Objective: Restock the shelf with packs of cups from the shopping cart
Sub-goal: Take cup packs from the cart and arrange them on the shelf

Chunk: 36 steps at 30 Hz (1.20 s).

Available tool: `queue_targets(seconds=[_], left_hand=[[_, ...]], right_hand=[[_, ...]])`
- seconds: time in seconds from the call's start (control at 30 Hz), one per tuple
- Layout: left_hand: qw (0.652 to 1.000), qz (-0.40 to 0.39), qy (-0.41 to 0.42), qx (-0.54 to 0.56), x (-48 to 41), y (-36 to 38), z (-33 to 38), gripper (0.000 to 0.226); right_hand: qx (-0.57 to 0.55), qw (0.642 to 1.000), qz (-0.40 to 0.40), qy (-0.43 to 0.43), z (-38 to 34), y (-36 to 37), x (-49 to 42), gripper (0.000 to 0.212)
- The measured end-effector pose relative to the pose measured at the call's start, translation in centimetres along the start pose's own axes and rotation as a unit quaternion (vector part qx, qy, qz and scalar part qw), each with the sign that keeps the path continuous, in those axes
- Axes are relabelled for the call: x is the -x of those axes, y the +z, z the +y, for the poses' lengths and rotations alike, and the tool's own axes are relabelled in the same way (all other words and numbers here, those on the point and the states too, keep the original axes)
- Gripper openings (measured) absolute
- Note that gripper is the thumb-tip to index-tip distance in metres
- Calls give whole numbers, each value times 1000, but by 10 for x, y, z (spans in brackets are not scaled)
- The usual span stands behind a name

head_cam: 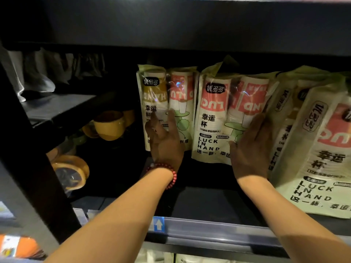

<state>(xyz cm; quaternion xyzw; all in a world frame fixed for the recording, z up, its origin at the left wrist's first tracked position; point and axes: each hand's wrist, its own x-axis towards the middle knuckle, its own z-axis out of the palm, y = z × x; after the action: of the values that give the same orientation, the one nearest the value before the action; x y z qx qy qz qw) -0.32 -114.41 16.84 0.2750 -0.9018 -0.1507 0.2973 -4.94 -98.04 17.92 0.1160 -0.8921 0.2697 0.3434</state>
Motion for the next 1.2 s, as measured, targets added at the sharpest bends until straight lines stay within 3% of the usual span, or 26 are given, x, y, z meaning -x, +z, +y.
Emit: queue_targets(seconds=[0.3, 0.43, 0.53, 0.63, 0.73, 0.8, 0.9, 1.2], left_hand=[[1000, 15, 9, 9, -25, 14, -16, 103], [999, -27, 2, 35, -33, 25, -27, 76], [998, 47, 29, 7, -39, 26, -30, 84], [998, 33, 46, 15, -41, 28, -32, 93], [994, 10, 50, 94, -36, 26, -28, 101], [989, 36, 85, 114, -37, 24, -24, 104], [990, 33, 128, 45, -44, 23, -20, 108], [996, 28, 61, -51, -51, 34, -11, 107]], right_hand=[[53, 996, 73, -23, 2, 13, -1, 81], [62, 996, 68, -11, 0, 15, -3, 84], [43, 997, 65, -4, 2, 17, -6, 84], [21, 999, 40, -7, 5, 17, -6, 86], [6, 999, 34, -6, 5, 16, -6, 87], [-15, 999, 30, -3, 4, 13, -6, 90], [-35, 999, -2, -4, 0, 6, -8, 97], [-46, 999, -8, -9, -5, 4, -17, 95]])
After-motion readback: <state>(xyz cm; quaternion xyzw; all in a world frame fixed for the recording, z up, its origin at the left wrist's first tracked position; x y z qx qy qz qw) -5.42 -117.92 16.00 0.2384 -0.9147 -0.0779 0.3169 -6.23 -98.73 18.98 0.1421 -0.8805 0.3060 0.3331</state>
